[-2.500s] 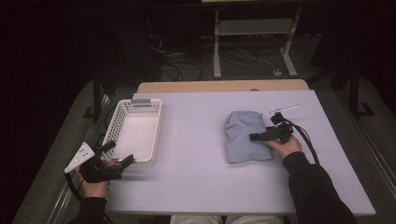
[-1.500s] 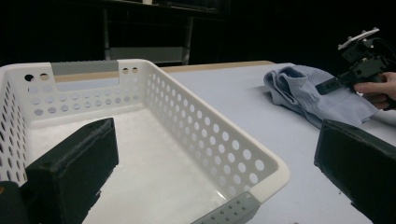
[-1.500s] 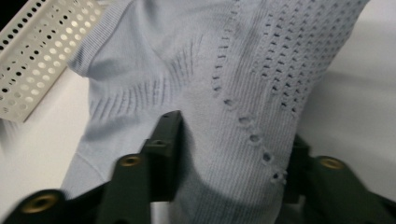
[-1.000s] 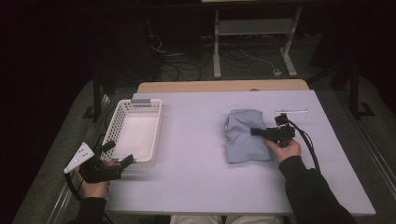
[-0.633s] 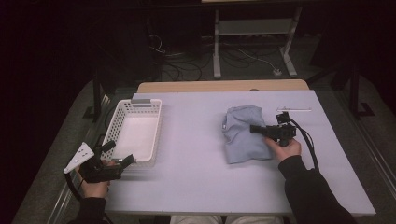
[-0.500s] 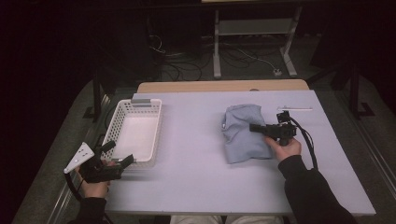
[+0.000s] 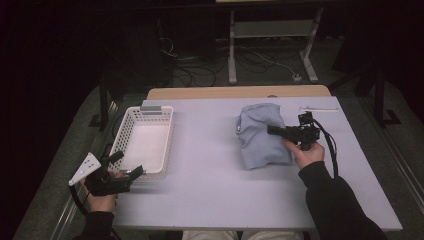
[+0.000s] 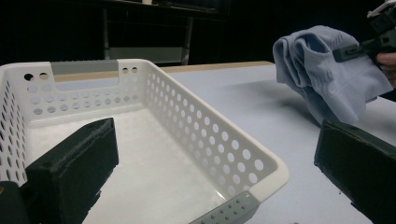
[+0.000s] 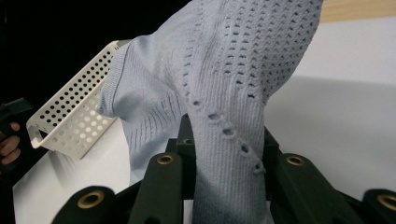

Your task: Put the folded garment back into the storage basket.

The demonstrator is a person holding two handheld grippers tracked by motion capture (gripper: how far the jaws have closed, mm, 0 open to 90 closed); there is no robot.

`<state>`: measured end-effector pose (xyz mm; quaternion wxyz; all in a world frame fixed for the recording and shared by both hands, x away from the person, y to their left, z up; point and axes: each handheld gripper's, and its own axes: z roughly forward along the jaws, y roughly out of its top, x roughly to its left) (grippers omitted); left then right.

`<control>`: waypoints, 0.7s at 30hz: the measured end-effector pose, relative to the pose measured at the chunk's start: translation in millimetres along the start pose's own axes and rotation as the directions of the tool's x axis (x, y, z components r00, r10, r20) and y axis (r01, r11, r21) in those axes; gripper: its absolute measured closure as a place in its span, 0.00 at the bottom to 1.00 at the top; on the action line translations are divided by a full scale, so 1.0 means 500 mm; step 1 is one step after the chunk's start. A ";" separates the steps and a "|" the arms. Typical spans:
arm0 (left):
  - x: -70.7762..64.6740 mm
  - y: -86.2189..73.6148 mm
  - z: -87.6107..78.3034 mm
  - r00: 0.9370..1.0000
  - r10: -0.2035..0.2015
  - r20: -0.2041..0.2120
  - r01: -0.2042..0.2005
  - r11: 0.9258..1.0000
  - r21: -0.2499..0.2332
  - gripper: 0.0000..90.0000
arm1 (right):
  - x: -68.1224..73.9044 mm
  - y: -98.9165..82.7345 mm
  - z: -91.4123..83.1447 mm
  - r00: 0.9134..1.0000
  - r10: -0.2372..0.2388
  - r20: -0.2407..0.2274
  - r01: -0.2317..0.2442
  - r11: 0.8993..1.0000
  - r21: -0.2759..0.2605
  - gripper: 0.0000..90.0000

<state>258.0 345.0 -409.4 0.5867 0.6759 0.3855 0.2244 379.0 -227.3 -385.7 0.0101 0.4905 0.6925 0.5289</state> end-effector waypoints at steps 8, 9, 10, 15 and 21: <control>0.000 0.000 0.000 1.000 0.001 0.000 -0.001 1.000 -0.001 0.00 | 0.011 0.026 -0.013 1.000 -0.007 -0.002 0.007 1.000 -0.025 0.79; 0.000 0.000 0.000 1.000 0.001 0.000 -0.001 1.000 0.000 0.00 | 0.017 0.035 -0.015 1.000 -0.014 -0.004 0.014 1.000 -0.028 0.79; 0.000 0.000 0.000 1.000 0.001 -0.001 -0.001 1.000 0.000 0.00 | 0.017 0.035 -0.015 1.000 -0.014 -0.004 0.014 1.000 -0.028 0.79; 0.000 0.000 -0.001 1.000 -0.001 0.000 0.001 1.000 -0.002 0.00 | 0.030 0.050 -0.016 1.000 -0.022 -0.009 0.021 0.999 -0.033 0.79; -0.001 0.000 0.000 1.000 0.000 0.000 0.000 1.000 -0.002 0.00 | 0.046 0.069 -0.016 0.999 -0.040 -0.013 0.039 0.998 -0.044 0.79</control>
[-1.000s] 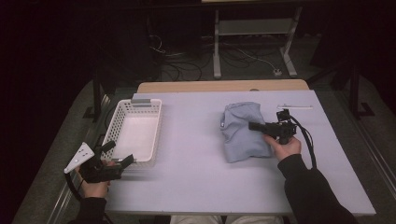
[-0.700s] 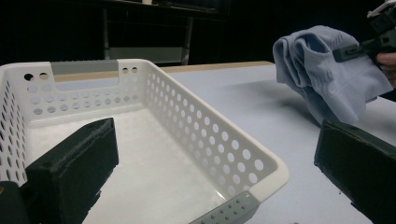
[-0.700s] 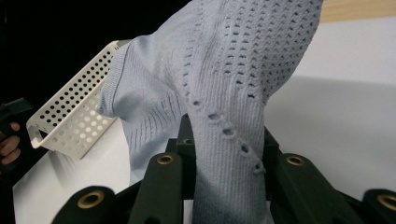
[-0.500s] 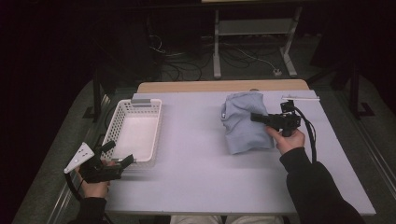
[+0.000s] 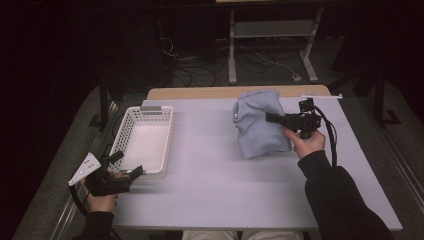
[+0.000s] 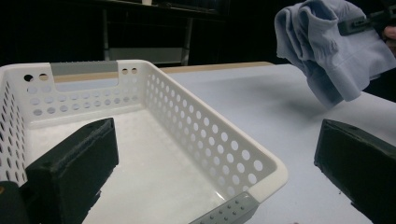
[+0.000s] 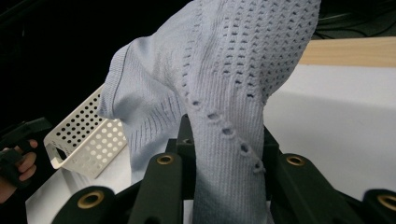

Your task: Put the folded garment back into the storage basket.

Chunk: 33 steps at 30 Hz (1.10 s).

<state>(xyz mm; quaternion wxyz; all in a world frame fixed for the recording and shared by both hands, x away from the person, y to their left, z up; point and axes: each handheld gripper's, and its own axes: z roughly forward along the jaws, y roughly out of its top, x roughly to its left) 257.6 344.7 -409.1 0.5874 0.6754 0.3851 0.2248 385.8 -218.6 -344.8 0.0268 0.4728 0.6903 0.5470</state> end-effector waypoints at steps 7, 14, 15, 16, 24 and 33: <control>0.000 0.000 0.000 1.000 -0.001 -0.001 0.001 1.000 -0.001 0.00 | 0.022 0.029 0.003 1.000 -0.018 -0.006 0.018 1.000 -0.015 0.79; -0.001 0.001 -0.002 1.000 -0.001 -0.002 0.001 1.000 -0.005 0.00 | 0.041 0.048 0.007 0.999 -0.035 -0.013 0.034 0.999 -0.029 0.79; -0.001 0.001 -0.002 1.000 -0.001 -0.002 0.001 1.000 -0.005 0.00 | 0.041 0.048 0.007 0.999 -0.035 -0.013 0.034 0.999 -0.029 0.79; -0.001 0.001 -0.002 1.000 0.001 -0.002 -0.001 1.000 -0.005 0.00 | 0.043 0.050 0.008 0.999 -0.034 -0.013 0.034 0.999 -0.030 0.79; 0.000 0.001 -0.002 1.000 0.000 -0.001 0.000 1.000 -0.006 0.00 | 0.066 0.073 0.012 0.998 -0.056 -0.014 0.055 0.998 -0.034 0.79; 0.000 0.001 -0.002 1.000 0.000 -0.001 0.000 1.000 -0.006 0.00 | 0.079 0.089 0.019 0.998 -0.058 -0.020 0.057 0.998 -0.034 0.79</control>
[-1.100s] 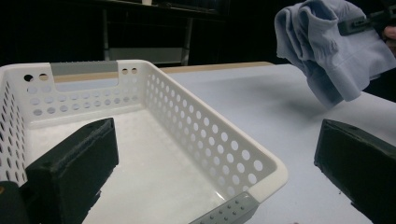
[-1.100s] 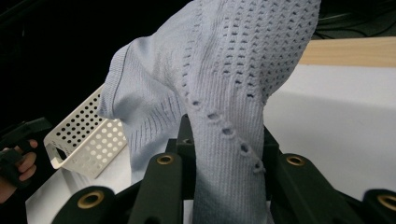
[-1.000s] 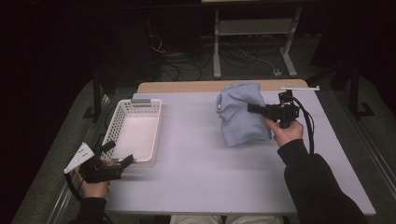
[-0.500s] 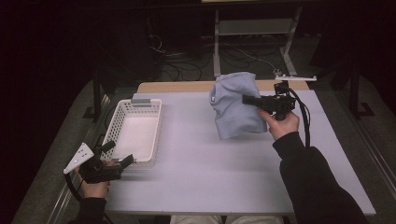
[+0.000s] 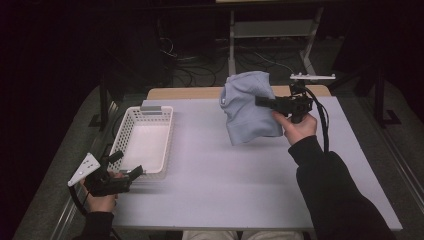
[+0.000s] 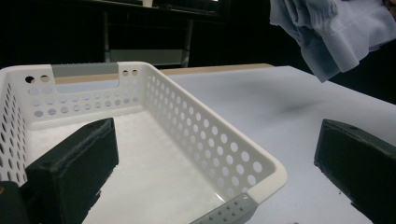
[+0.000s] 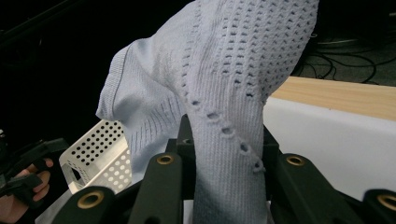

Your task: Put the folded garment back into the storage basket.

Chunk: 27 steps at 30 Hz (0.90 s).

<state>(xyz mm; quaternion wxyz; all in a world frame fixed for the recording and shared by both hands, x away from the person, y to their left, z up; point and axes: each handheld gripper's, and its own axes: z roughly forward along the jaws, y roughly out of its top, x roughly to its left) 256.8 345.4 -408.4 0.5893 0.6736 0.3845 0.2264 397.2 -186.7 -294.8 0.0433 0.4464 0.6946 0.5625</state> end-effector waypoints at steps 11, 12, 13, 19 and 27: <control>0.000 0.000 0.000 1.000 -0.005 0.002 0.005 1.000 -0.006 0.00 | 0.017 0.026 0.016 1.000 -0.014 -0.012 0.014 1.000 -0.005 0.79; 0.000 0.000 0.000 1.000 -0.005 0.002 0.005 1.000 -0.006 0.00 | 0.021 0.029 0.019 1.000 -0.010 -0.015 0.010 1.000 -0.007 0.79; 0.000 0.000 -0.001 1.000 -0.004 0.001 0.004 1.000 -0.006 0.00 | 0.023 0.031 0.021 1.000 -0.005 -0.015 0.004 1.000 -0.008 0.79; 0.000 0.000 -0.002 1.000 -0.005 0.002 0.005 1.000 -0.005 0.00 | 0.043 0.046 0.038 1.000 -0.018 -0.026 0.018 1.000 -0.004 0.79; 0.000 0.000 -0.002 1.000 -0.006 -0.001 0.006 1.000 -0.007 0.00 | 0.068 0.069 0.062 0.999 -0.027 -0.044 0.026 1.000 -0.008 0.79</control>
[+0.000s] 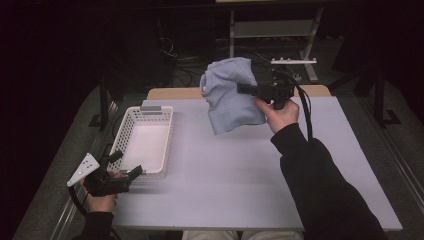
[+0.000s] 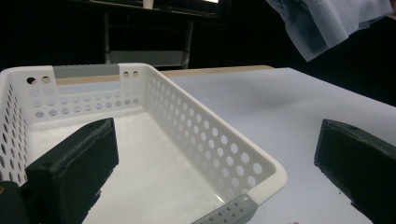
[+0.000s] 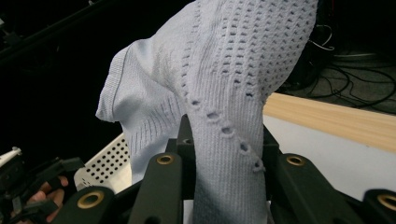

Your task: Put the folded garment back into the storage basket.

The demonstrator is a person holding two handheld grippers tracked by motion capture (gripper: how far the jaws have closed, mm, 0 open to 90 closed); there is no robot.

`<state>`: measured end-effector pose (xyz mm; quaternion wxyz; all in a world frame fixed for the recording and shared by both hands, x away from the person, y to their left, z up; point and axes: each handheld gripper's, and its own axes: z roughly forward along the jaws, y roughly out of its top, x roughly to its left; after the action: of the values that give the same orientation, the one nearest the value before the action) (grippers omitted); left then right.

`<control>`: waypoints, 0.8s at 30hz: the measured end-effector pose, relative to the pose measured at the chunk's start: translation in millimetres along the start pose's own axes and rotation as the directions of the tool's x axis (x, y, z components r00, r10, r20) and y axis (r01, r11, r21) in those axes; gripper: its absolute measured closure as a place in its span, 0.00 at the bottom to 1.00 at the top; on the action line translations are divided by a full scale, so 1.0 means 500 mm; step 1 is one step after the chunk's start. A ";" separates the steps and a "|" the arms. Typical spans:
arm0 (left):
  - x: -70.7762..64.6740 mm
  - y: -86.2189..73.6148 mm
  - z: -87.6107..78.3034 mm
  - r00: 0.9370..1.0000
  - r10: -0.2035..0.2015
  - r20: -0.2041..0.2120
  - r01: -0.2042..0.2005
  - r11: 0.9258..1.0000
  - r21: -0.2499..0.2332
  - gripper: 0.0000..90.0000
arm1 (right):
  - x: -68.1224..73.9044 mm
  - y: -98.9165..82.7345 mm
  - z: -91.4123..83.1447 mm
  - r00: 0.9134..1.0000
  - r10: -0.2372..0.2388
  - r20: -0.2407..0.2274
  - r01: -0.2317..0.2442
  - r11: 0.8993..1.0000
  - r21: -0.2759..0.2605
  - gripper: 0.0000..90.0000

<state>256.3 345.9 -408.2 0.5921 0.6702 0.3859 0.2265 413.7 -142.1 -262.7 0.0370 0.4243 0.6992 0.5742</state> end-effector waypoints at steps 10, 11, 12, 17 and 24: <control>0.000 0.000 0.000 1.000 -0.001 -0.001 0.001 1.000 -0.001 0.00 | 0.021 0.023 0.026 1.000 -0.016 -0.011 0.016 1.000 -0.008 0.79; 0.000 0.000 0.000 1.000 -0.001 -0.001 0.001 1.000 -0.001 0.00 | 0.024 0.025 0.028 1.000 -0.016 -0.012 0.016 1.000 -0.007 0.79; 0.000 0.000 0.000 1.000 -0.001 -0.001 0.001 1.000 -0.002 0.00 | 0.024 0.025 0.028 1.000 -0.016 -0.012 0.016 1.000 -0.007 0.79; 0.000 0.000 0.000 1.000 -0.002 0.002 0.002 1.000 -0.004 0.00 | 0.041 0.038 0.043 1.000 -0.023 -0.017 0.023 1.000 -0.012 0.79; 0.000 0.000 0.000 1.000 -0.002 0.002 0.002 1.000 -0.005 0.00 | 0.061 0.050 0.069 0.999 -0.032 -0.024 0.032 0.999 -0.009 0.79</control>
<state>256.2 346.1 -408.2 0.5942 0.6686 0.3857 0.2261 427.0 -96.5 -240.1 0.0394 0.4060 0.7036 0.5819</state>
